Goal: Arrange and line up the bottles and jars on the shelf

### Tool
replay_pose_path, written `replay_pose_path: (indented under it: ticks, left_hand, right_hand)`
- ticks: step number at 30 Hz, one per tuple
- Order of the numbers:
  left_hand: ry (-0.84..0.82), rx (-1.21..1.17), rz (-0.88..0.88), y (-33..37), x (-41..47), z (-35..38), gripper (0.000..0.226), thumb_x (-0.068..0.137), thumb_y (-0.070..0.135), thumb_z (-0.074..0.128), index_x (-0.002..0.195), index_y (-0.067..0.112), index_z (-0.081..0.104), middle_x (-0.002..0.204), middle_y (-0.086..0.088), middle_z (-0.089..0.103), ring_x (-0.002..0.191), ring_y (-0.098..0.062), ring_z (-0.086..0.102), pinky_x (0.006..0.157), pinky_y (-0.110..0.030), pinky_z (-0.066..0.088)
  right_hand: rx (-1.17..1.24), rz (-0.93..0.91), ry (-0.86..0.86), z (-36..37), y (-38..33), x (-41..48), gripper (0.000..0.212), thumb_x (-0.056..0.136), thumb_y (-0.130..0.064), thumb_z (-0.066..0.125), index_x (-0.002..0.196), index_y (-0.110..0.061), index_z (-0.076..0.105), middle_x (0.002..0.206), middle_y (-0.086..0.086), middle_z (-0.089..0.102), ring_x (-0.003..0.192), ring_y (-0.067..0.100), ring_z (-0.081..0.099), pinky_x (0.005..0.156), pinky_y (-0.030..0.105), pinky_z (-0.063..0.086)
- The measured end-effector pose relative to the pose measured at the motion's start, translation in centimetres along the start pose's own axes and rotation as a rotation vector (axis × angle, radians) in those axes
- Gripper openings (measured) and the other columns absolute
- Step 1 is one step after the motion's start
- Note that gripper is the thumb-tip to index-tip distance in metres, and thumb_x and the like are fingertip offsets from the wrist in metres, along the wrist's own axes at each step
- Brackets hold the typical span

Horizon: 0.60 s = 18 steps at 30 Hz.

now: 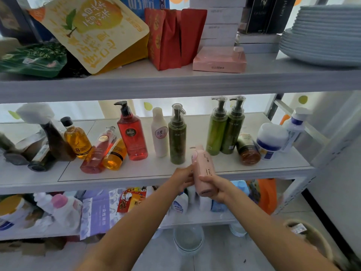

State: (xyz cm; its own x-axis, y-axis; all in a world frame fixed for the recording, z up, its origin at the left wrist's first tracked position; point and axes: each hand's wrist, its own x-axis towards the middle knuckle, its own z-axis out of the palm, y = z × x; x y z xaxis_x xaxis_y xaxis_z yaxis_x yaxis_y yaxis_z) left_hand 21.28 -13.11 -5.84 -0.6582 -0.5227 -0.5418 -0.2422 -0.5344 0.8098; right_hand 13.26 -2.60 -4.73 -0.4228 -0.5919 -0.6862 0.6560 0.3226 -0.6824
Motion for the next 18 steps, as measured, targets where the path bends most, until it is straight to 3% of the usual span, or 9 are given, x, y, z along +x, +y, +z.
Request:
replay_pose_path:
  ticks: [4, 6, 9, 12, 14, 16, 18]
  left_hand:
    - [-0.069, -0.029, -0.062, -1.5, -2.5, 1.3, 0.05, 0.089, 0.029, 0.063, 0.126, -0.002, 0.049, 0.113, -0.017, 0.063, 0.1, -0.029, 0.062, 0.081, -0.038, 0.054]
    - [-0.118, -0.053, -0.077, -2.2, -3.9, 1.8, 0.045, 0.089, 0.025, 0.064, 0.124, 0.001, 0.049, 0.116, -0.018, 0.062, 0.104, -0.03, 0.061, 0.085, -0.044, 0.054]
    - [-0.049, -0.09, -0.019, -3.1, -6.2, 2.0, 0.052, 0.086, 0.013, 0.067, 0.131, 0.001, 0.044, 0.123, -0.021, 0.059, 0.107, -0.032, 0.06, 0.092, -0.049, 0.051]
    - [0.077, -0.095, -0.016, -4.0, -8.8, 1.1, 0.048, 0.084, 0.013, 0.068, 0.127, 0.002, 0.049, 0.105, -0.015, 0.064, 0.091, -0.027, 0.063, 0.074, -0.042, 0.055]
    - [0.146, -0.104, -0.018, -4.4, -9.9, -0.1, 0.044, 0.083, 0.015, 0.07, 0.123, 0.005, 0.053, 0.099, -0.013, 0.067, 0.085, -0.026, 0.065, 0.061, -0.037, 0.055]
    - [0.195, -0.148, 0.005, -4.7, -10.8, -1.4, 0.043, 0.082, 0.013, 0.069, 0.122, 0.005, 0.054, 0.103, -0.017, 0.067, 0.088, -0.03, 0.065, 0.066, -0.041, 0.056]
    - [0.226, -0.197, 0.011, -4.7, -11.8, -2.7, 0.043, 0.083, 0.014, 0.068, 0.123, 0.005, 0.054, 0.109, -0.02, 0.066, 0.096, -0.034, 0.064, 0.082, -0.05, 0.055]
  right_hand:
    - [0.063, -0.028, -0.017, -0.9, 2.4, -1.8, 0.05, 0.084, -0.002, 0.063, 0.132, 0.001, 0.045, 0.112, 0.022, 0.057, 0.089, 0.032, 0.058, 0.069, 0.04, 0.051]
    - [0.106, -0.047, -0.05, -1.1, 3.5, -2.8, 0.047, 0.086, 0.0, 0.06, 0.131, 0.003, 0.046, 0.114, 0.023, 0.057, 0.1, 0.035, 0.058, 0.078, 0.044, 0.05]
    - [0.132, -0.056, -0.109, -0.6, 4.7, -4.5, 0.041, 0.088, 0.002, 0.056, 0.128, 0.005, 0.045, 0.115, 0.023, 0.056, 0.116, 0.04, 0.053, 0.096, 0.048, 0.045]
    - [0.083, -0.036, -0.142, 0.5, 5.9, -6.2, 0.043, 0.087, 0.0, 0.061, 0.126, 0.003, 0.045, 0.116, 0.023, 0.058, 0.111, 0.039, 0.055, 0.086, 0.047, 0.049]
    - [0.049, -0.033, -0.178, 1.6, 6.7, -6.9, 0.043, 0.085, -0.002, 0.064, 0.123, 0.003, 0.047, 0.111, 0.022, 0.062, 0.1, 0.036, 0.06, 0.07, 0.044, 0.055]
    - [-0.004, -0.03, -0.201, 2.9, 7.5, -7.3, 0.039, 0.084, -0.004, 0.067, 0.117, 0.001, 0.048, 0.096, 0.018, 0.064, 0.081, 0.029, 0.064, 0.052, 0.036, 0.055]
    - [-0.06, -0.037, -0.203, 4.2, 8.1, -7.3, 0.038, 0.083, -0.007, 0.069, 0.115, 0.0, 0.049, 0.093, 0.016, 0.064, 0.077, 0.025, 0.064, 0.061, 0.038, 0.057]
